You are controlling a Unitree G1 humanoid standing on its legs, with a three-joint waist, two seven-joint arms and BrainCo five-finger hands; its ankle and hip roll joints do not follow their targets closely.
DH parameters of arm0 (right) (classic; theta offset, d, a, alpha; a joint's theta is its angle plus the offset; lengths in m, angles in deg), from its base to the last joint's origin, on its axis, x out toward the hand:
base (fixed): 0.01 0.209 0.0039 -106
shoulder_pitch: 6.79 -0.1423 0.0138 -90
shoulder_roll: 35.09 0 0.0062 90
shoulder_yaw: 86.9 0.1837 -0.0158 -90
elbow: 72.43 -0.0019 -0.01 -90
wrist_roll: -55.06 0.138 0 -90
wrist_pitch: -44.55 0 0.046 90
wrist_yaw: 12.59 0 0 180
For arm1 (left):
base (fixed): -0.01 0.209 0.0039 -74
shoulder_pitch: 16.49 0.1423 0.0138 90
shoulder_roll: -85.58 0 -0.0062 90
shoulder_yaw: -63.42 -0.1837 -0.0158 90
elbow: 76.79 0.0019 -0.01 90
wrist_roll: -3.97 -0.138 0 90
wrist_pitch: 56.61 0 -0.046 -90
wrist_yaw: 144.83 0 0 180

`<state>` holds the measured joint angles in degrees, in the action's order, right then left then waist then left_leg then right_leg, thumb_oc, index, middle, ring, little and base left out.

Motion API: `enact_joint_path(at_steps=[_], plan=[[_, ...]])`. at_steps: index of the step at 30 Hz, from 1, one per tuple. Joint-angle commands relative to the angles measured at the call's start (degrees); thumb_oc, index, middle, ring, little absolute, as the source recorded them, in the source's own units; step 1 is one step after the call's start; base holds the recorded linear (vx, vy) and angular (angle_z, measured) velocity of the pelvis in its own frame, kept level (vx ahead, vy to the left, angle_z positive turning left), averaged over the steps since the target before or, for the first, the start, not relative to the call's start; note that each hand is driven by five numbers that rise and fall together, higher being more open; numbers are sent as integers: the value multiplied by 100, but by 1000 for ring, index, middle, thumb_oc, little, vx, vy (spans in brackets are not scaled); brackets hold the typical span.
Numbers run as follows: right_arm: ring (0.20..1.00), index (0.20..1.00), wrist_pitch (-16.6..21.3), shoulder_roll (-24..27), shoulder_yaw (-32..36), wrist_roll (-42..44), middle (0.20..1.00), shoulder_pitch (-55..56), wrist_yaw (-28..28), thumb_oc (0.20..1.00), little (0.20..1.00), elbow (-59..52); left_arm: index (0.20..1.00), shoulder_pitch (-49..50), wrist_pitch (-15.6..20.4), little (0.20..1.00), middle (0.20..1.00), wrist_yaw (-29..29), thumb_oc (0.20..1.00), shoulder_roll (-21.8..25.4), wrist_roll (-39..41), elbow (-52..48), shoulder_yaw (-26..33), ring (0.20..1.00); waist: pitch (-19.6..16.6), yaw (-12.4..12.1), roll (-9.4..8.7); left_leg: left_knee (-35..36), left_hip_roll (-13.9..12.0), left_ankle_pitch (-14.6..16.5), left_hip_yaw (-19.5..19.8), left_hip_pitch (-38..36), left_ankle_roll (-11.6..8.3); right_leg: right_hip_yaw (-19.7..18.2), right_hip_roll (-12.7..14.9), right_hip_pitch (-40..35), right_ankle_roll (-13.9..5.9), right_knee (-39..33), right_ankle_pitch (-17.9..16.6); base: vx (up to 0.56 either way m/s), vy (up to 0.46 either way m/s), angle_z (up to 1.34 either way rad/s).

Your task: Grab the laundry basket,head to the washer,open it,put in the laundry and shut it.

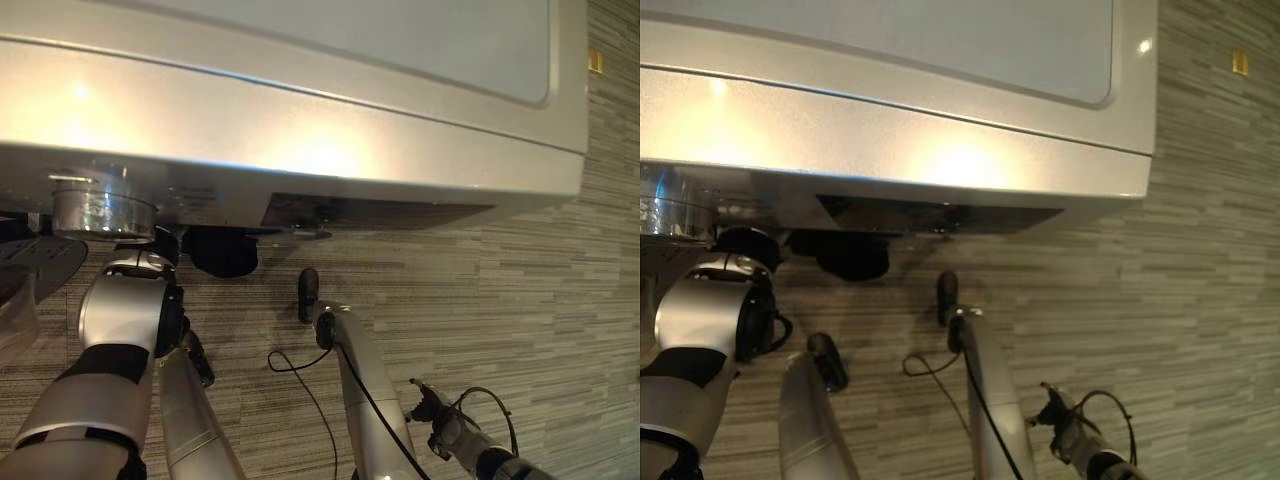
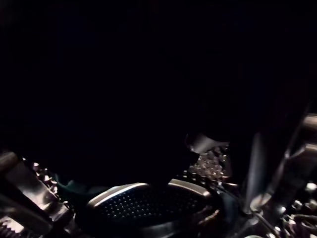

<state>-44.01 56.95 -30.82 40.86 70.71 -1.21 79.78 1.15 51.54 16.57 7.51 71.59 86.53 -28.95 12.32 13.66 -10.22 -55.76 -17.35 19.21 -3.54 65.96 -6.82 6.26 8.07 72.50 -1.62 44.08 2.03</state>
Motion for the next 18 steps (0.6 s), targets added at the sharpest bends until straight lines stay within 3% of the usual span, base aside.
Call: enact_joint_path(at_steps=[1, 2, 3, 5, 6, 8, 10, 12, 13, 14, 15, 16, 17, 18], plan=[[1000, 1000, 24, 505, -92, 297, 1000, 34, -35, 1000, 1000, -60, 200, -1278, 283, 200, 200, 92, 200, 305, 205, -144, -211, 200, -283, 296, 163, 209, 42, -221, 335, 131, 278, -73, 270, -600, -365, 559, 1153, 11, -3, 3], [1000, 1000, 51, 556, -55, 341, 1000, 10, -35, 1000, 1000, -81, 200, -1552, 354, 200, 200, 87, 200, 300, 209, -274, -355, 200, -294, 319, 164, 232, 49, -243, 349, 166, 267, -72, 272, -581, -366, 551, 1147, 21, -18, 3], [1000, 1000, 124, 711, 3, 367, 1000, 32, -11, 1000, 1000, -242, 200, -2093, 705, 200, 200, 116, 200, 115, 204, -939, -776, 200, -329, 380, 183, 277, 49, -289, 360, 233, 245, -45, 267, -553, -365, 525, 1144, 0, 0, 0], [1000, 1000, 151, 763, 45, 350, 1000, 87, 7, 1000, 1000, -298, 200, -2177, 928, 200, 200, 121, 200, -56, 242, -1279, -855, 200, -333, 384, 185, 298, 50, -311, 357, 252, 237, -42, 256, -543, -365, 518, 1145, 21, -11, 13], [1000, 1000, 177, 851, 146, 371, 1000, 200, -22, 1000, 1000, -435, 200, -2296, 1292, 200, 200, 89, 200, -343, 338, -1761, -1019, 200, -372, 385, 206, 324, 39, -330, 338, 267, 237, -46, 235, -530, -365, 500, 1144, 12, 7, 23], [1000, 1000, 177, 862, 206, 389, 1000, 287, -42, 1000, 1000, -460, 200, -2238, 1434, 200, 200, 83, 200, -457, 349, -2033, -1039, 200, -397, 375, 215, 322, 26, -327, 324, 260, 236, -46, 222, -532, -361, 495, 1147, 29, 18, 13], [1000, 1000, 175, 881, 294, 390, 1000, 441, -103, 1000, 1000, -541, 200, -1874, 1382, 200, 200, 101, 200, -683, 398, -2205, -996, 200, -454, 340, 262, 405, 3, -323, 272, 138, 239, -54, 216, -597, -360, 469, 1158, 44, 39, 7], [1000, 1000, 137, 932, 248, 377, 1000, 423, -201, 1000, 1000, -692, 200, -1738, 1046, 200, 200, 143, 200, -827, 358, -1884, -1098, 200, -498, 302, 297, 534, 23, -332, 230, -20, 249, -63, 219, -720, -359, 386, 1153, 12, 13, 2], [1000, 1000, 147, 977, 205, 373, 1000, 417, -275, 1000, 1000, -783, 300, -1710, 679, 300, 300, 181, 300, -811, 218, -1488, -1196, 300, -510, 291, 322, 611, 27, -345, 189, -94, 249, -69, 231, -786, -364, 326, 1139, 16, 46, -4], [1000, 1000, 161, 1053, 164, 341, 1000, 418, -358, 1000, 1000, -889, 1000, -1774, 227, 1000, 1000, 395, 1000, -679, -82, -1031, -1382, 1000, -514, 300, 344, 705, 24, -341, 140, -194, 246, -76, 224, -861, -380, 266, 1142, 7, 62, -4], [1000, 1000, 179, 1185, 155, 318, 1000, 374, -412, 1000, 1000, -993, 1000, -1840, -270, 1000, 1000, 710, 1000, -472, -597, -599, -1752, 1000, -516, 310, 368, 806, 38, -378, 111, -268, 251, -87, 217, -931, -391, 185, 1108, -6, 90, -9], [1000, 1000, 180, 1357, 161, 271, 1000, 319, -506, 1000, 1000, -1066, 1000, -1924, -855, 1000, 1000, 1087, 1000, -147, -1745, -1, -2312, 1000, -518, 318, 405, 894, 36, -428, 74, -334, 264, -101, 224, -1022, -399, 74, 1054, -24, 105, -14], [1000, 1000, 144, 1509, 156, 189, 1000, 293, -593, 1000, 1000, -1158, 1000, -2049, -1219, 1000, 1000, 1293, 1000, 62, -2980, 430, -2913, 1000, -506, 324, 441, 965, 25, -464, 42, -390, 279, -105, 236, -1090, -408, -10, 1012, -31, 82, -16], [1000, 1000, 132, 1497, 166, 187, 1000, 279, -600, 1000, 1000, -1170, 1000, -2093, -1217, 1000, 1000, 1314, 1000, 62, -3002, 467, -2925, 1000, -482, 325, 419, 996, 33, -496, 33, -407, 284, -106, 240, -1104, -406, -37, 984, -24, 97, -23]])
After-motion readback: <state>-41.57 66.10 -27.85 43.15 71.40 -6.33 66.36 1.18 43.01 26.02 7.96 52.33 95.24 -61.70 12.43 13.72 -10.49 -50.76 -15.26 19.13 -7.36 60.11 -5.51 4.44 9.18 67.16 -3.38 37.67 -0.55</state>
